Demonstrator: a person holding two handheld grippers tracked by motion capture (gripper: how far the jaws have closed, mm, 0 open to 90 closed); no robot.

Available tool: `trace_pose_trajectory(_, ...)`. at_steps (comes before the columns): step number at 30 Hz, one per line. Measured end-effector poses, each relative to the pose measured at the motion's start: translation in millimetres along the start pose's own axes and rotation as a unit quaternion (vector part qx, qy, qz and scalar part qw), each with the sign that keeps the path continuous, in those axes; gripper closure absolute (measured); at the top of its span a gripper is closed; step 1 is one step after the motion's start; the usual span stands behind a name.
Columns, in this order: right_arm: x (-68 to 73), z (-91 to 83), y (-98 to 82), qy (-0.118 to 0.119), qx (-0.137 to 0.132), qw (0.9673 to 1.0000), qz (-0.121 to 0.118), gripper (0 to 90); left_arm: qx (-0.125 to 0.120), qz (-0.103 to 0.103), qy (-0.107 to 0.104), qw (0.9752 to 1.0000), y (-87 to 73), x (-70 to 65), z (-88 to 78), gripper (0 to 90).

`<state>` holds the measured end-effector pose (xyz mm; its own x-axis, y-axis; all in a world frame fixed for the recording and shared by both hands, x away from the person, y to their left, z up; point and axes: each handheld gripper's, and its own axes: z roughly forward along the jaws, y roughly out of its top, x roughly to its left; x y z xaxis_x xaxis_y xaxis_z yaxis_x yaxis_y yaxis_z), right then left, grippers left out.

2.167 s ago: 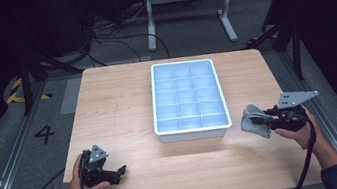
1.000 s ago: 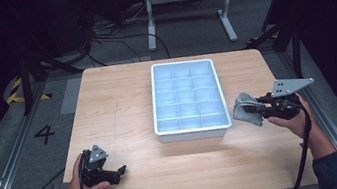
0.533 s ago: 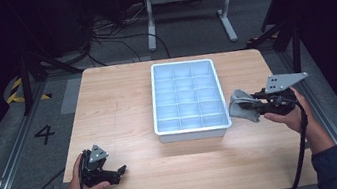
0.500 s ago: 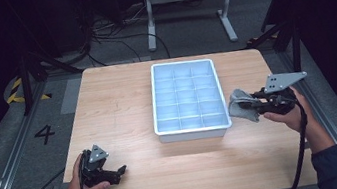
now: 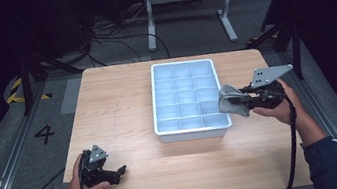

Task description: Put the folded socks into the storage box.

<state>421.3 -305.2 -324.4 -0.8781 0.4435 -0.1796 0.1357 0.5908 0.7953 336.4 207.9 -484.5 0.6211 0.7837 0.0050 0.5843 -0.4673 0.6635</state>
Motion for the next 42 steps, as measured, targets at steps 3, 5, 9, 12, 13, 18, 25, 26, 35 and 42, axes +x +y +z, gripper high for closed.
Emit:
trace_pose_trajectory(3, 0.2, 5.8, 2.6, 0.002, 0.006, 1.0000, -0.004, 72.5, 0.000, 0.000, 0.000, 1.0000, 0.0, 0.0, 0.0, 0.6)
trace_pose_trajectory(5, 0.3, 9.7, 4.5, 0.005, 0.008, 0.9999, -0.006, 72.3, 0.000, 0.000, 0.000, 1.0000, 0.0, 0.0, 0.0, 0.6)
trace_pose_trajectory(9, -0.1, 16.1, 7.2, 0.006, 0.012, 0.9999, -0.005, 72.1, 0.000, 0.000, 0.000, 1.0000, 0.0, -0.1, 0.0, 0.6)
trace_pose_trajectory(12, -0.7, 20.3, 9.7, 0.006, 0.019, 0.9998, -0.006, 71.9, 0.000, 0.000, 0.000, 1.0000, 0.0, 0.0, 0.0, 0.5)
trace_pose_trajectory(13, -1.0, 21.4, 10.3, 0.005, 0.021, 0.9998, -0.007, 71.9, 0.000, 0.000, 0.000, 1.0000, 0.0, -0.1, 0.0, 0.6)
trace_pose_trajectory(18, -4.8, 27.0, 17.0, 0.000, 0.027, 0.9996, -0.009, 71.6, 0.000, -0.001, 0.000, 1.0000, 0.0, 0.0, 0.0, 0.6)
trace_pose_trajectory(25, -5.8, 39.8, 20.8, 0.005, 0.046, 0.9988, -0.016, 71.6, 0.000, 0.000, 0.000, 1.0000, 0.0, 0.0, 0.0, 0.6)
trace_pose_trajectory(26, -5.8, 42.2, 21.1, 0.005, 0.050, 0.9986, -0.014, 71.6, 0.000, 0.000, 0.000, 1.0000, 0.0, 0.0, 0.0, 0.6)
trace_pose_trajectory(35, -4.0, 59.4, 22.4, 0.002, 0.071, 0.9972, -0.024, 71.4, -0.001, 0.001, 0.000, 1.0000, 0.0, 0.1, 0.0, 0.6)
trace_pose_trajectory(42, -2.1, 76.9, 17.8, -0.017, 0.108, 0.9931, -0.044, 71.4, -0.001, -0.008, 0.001, 1.0000, -0.8, -1.3, -0.5, 0.8)
